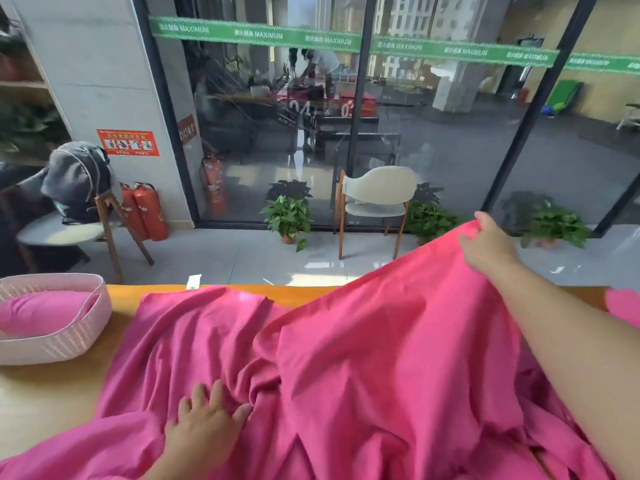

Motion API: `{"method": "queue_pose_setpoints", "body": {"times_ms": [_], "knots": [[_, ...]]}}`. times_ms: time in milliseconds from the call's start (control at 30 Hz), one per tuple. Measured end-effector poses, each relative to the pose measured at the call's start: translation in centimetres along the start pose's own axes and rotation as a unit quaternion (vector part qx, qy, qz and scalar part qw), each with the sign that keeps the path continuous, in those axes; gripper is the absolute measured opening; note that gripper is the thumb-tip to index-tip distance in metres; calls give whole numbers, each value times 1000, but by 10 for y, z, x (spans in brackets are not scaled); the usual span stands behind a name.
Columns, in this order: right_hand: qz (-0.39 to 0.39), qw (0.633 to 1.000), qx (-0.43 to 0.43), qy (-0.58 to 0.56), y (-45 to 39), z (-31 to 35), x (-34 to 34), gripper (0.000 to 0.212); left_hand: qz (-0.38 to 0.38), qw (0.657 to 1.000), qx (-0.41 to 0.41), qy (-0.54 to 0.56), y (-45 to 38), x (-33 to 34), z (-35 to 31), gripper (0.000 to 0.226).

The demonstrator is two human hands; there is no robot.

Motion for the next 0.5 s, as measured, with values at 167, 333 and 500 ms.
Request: {"method": "queue_pose_setpoints", "body": {"times_ms": [167, 333, 500], "knots": [[146, 972, -28, 179, 83, 5, 98, 56, 143, 984, 4, -109, 10, -19, 0, 69], [193, 944, -207, 171, 203, 19, 179, 42, -17, 978, 87, -190, -11, -52, 0, 37], [251, 946, -122, 167, 219, -9, 220, 66, -35, 999, 28, -15, -71, -25, 39, 70]]}}
Point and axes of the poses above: each hand's wrist, its own y-axis away from the middle knuckle, its own x-axis out of the palm, z = x × y, the point moved 3 cm from there along -y, towards the middle knuckle
